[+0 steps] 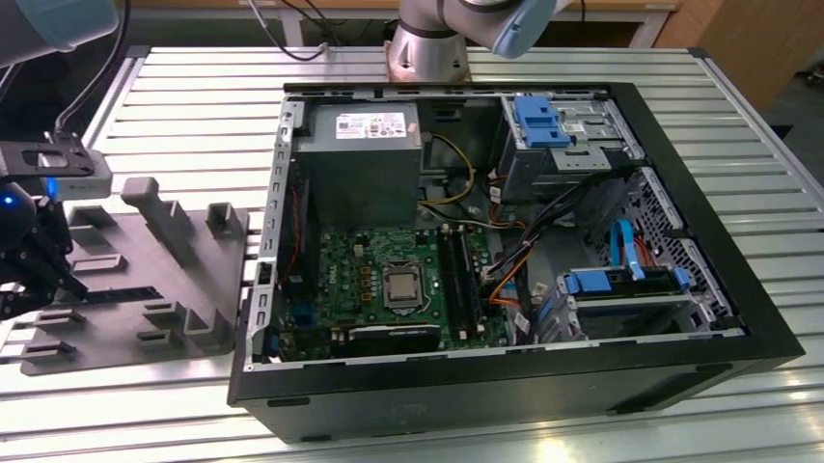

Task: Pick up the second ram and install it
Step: 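Pick up the second ram and move it above second insertion slot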

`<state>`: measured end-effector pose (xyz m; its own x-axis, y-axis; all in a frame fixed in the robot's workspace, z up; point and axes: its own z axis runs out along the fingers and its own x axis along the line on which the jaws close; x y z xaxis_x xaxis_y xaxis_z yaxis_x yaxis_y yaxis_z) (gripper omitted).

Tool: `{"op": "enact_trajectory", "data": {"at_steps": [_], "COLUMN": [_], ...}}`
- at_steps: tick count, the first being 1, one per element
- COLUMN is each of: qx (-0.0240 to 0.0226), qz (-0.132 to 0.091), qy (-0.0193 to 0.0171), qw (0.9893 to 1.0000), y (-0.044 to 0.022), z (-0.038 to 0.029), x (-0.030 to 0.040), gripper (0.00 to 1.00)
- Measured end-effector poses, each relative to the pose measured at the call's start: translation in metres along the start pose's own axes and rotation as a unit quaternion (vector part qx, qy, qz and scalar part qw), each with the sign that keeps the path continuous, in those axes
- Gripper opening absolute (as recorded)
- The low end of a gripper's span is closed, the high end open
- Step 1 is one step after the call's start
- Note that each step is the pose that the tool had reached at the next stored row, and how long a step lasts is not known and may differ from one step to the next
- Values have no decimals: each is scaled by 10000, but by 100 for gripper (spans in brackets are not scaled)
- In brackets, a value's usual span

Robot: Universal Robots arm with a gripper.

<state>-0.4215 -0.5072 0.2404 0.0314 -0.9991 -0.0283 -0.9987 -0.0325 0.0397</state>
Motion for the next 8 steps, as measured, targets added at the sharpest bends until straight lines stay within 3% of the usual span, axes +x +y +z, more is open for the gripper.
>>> {"op": "enact_trajectory", "data": {"at_steps": [8], "qx": [2], "qz": [-1], "qy": [-3], "qw": [10000], "y": [1], "z": [-43], "x": [-1], "gripper": [12]}}
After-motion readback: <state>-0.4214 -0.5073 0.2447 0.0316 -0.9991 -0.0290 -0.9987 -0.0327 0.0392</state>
